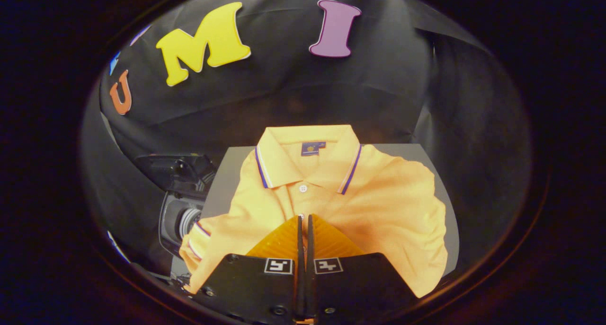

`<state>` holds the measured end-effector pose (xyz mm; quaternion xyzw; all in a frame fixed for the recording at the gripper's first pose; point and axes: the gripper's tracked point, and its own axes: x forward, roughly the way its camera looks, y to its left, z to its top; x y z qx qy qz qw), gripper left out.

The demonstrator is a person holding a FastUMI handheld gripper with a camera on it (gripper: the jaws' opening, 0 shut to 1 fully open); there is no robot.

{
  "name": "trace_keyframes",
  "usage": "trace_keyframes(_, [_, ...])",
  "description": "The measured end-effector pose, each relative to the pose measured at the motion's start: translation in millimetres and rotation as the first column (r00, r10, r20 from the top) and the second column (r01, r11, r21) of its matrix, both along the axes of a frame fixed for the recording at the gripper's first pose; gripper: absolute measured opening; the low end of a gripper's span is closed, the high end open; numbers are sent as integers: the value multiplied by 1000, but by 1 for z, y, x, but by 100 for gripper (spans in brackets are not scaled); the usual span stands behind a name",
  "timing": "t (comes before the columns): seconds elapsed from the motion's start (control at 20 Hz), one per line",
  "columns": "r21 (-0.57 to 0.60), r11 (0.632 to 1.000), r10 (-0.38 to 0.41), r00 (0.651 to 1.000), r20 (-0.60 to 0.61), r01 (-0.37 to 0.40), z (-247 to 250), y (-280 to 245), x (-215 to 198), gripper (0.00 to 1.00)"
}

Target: Put the clothes into the washing machine and then close the washing machine lid.

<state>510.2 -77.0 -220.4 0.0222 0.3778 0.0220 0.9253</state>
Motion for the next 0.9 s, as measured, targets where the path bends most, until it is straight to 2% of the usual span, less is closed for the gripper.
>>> trace_keyframes(0.15, [95,995,-14,999,41,10,22,14,-19,3])
trace_keyframes(0.35, [70,998,-15,996,89,9,47,12,-28,4])
trace_keyframes(0.55, [-16,998,-62,996,65,63,33,-14,-18,4])
trace_keyframes(0.6, [-3,998,-59,996,63,59,32,-12,-11,8])
trace_keyframes(0.7, [17,997,-76,996,54,75,20,-10,-6,54])
trace_keyframes(0.8, [-14,995,-98,995,30,98,13,-18,3,100])
trace_keyframes(0.9, [-30,996,-85,996,3,85,1,-17,9,100])
